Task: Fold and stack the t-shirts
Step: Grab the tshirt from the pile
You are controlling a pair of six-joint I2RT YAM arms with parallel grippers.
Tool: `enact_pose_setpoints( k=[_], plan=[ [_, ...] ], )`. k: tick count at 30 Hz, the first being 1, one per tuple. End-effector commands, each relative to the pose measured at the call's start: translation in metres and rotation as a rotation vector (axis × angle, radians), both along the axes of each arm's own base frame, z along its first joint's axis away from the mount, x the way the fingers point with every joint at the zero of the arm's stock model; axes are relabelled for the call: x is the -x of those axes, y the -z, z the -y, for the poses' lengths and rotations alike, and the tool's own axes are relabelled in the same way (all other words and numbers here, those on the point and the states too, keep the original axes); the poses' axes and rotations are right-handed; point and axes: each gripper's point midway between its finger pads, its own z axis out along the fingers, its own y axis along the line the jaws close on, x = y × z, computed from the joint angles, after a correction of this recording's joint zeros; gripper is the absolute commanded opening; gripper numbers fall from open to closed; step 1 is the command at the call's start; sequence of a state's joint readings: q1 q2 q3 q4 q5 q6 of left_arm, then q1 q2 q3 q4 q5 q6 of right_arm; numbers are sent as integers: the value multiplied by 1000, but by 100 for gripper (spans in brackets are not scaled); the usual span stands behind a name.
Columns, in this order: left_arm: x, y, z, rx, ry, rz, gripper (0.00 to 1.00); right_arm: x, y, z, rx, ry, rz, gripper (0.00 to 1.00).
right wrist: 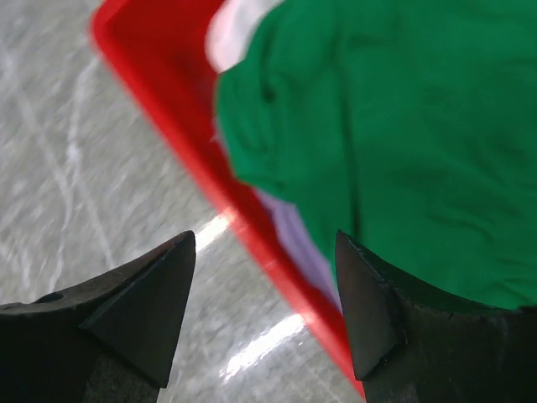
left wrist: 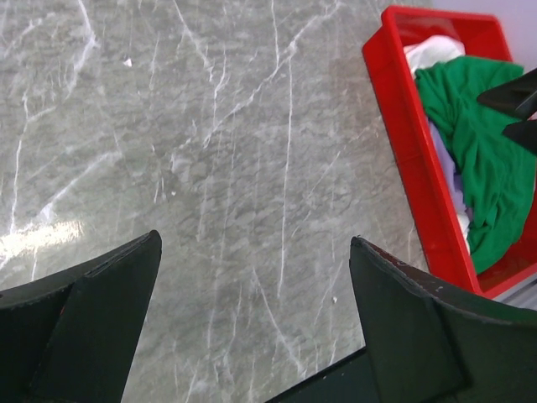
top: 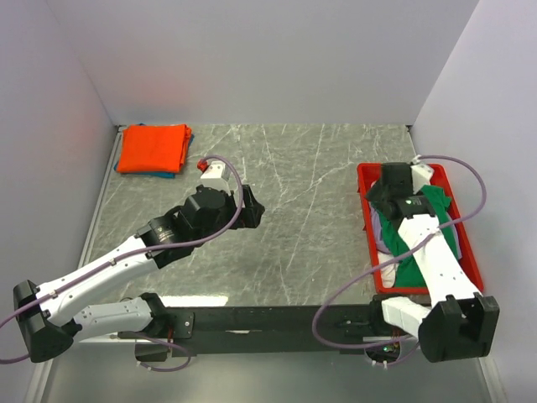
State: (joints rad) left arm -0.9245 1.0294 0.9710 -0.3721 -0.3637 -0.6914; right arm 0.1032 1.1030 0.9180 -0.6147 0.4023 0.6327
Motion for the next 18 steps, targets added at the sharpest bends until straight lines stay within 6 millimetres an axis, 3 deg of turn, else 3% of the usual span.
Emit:
enact_pose_setpoints(
  k=[1,5,13,18],
  plan=[
    [5,-6,2,-6,36,1,99,-7,-2,24,-2,71,-6,74],
    [6,-4,-2,8,29,0,99,-3,14,49,-4,142,-39,73],
    [7,5,-2,23,29,-25,99,-5,43,43,-66,143,-55,71],
    [7,10,2,25,32,-46,99,-3,60,41,-85,156,-82,63]
  ],
)
